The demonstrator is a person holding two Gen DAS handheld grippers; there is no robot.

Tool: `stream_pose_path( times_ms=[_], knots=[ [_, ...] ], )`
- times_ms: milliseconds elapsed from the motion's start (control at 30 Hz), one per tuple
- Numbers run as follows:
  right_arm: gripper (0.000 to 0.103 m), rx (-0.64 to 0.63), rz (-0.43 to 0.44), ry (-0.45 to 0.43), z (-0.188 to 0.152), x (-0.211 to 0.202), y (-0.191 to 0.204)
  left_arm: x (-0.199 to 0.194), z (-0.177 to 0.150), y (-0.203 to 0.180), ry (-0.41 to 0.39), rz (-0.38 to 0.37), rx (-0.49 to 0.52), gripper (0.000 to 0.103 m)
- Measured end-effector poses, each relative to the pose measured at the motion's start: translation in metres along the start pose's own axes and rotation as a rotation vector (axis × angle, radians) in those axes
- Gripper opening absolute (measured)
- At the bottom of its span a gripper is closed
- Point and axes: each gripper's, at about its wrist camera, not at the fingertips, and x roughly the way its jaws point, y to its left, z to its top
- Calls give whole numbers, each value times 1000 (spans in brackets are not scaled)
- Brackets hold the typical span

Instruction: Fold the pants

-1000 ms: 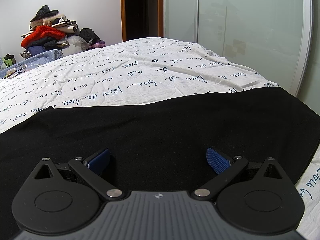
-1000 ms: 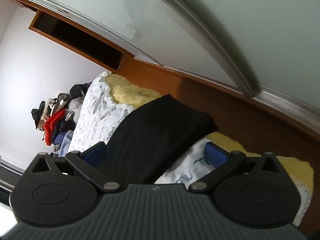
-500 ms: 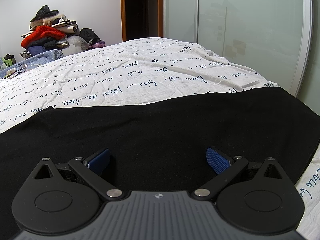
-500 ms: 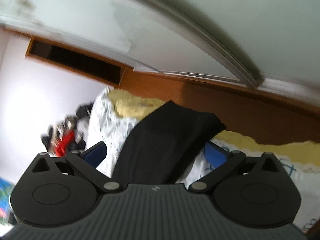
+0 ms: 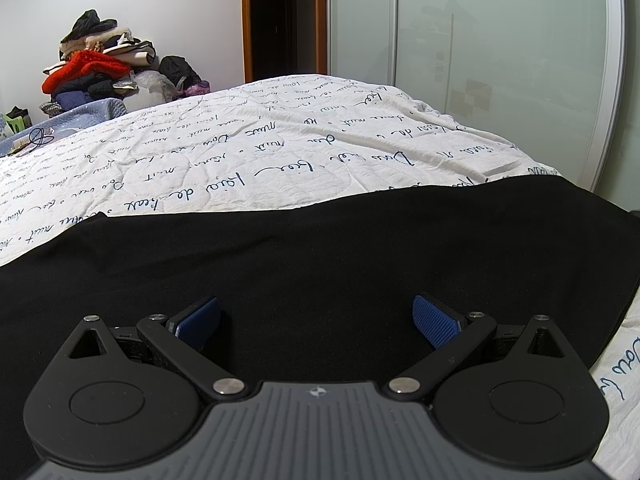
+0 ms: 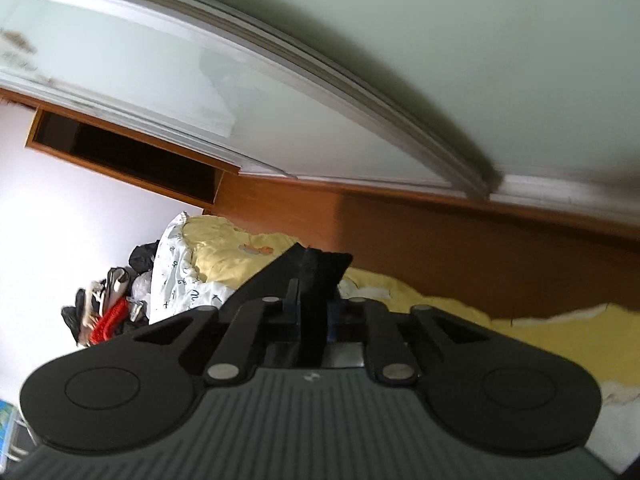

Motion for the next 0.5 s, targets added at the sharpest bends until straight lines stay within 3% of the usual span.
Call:
stream_pose_path(
  times_ms=[200,333,500],
  knots=[
    [10,-224,5,-78,-7,-13,41,-10,10,2,11,-39,14,103],
    [10,-419,32,-118,-26,-24,81,-17,21,14,23,-86,-56,103],
    [10,-673,98,-64,-79,-23,129,-20,29,37,27,-102,-171,103]
  ],
)
